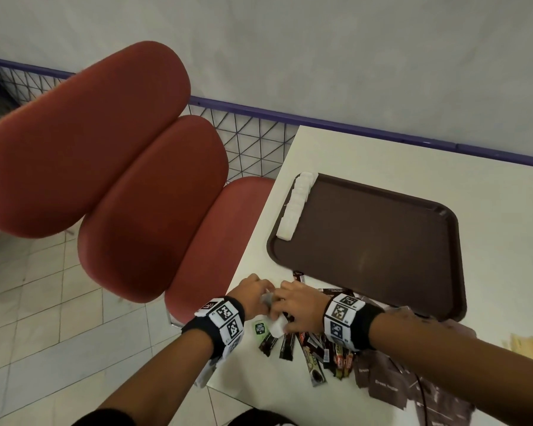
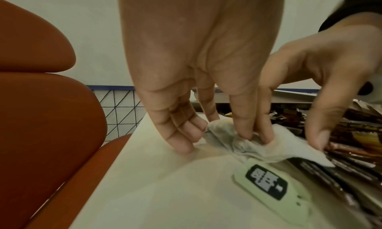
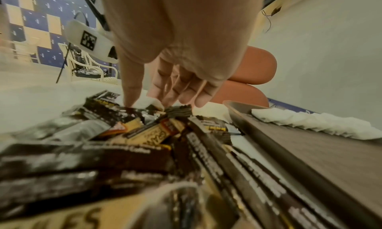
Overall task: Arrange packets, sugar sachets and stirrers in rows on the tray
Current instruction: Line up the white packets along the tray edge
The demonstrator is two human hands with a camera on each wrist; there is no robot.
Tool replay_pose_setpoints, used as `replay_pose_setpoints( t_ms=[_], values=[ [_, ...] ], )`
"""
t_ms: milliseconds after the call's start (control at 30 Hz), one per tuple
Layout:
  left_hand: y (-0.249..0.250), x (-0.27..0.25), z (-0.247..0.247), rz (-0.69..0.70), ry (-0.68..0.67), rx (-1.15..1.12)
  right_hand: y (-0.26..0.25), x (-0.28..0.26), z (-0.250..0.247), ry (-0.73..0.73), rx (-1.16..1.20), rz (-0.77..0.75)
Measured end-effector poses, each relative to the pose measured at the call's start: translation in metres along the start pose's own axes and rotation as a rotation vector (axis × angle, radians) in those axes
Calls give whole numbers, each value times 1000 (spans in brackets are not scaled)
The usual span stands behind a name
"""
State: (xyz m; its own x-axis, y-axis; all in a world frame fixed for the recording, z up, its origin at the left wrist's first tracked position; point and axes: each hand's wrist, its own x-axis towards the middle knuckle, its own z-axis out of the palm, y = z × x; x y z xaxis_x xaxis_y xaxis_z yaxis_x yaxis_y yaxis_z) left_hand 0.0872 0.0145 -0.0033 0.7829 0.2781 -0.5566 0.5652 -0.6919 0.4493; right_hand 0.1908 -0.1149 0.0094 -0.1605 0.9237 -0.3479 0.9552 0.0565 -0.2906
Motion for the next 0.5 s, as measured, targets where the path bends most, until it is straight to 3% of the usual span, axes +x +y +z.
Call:
replay_pose_setpoints(
  t_ms=[133, 267, 500],
  values=[
    [-2, 0, 1, -9, 28, -27, -1, 0, 2, -10, -25, -12],
    [-10, 0, 2, -14, 75, -194, -1, 1, 0, 74, -14, 17],
    [-28, -11, -5, -75, 91, -539, 9, -4, -18, 221, 529, 230]
  ],
)
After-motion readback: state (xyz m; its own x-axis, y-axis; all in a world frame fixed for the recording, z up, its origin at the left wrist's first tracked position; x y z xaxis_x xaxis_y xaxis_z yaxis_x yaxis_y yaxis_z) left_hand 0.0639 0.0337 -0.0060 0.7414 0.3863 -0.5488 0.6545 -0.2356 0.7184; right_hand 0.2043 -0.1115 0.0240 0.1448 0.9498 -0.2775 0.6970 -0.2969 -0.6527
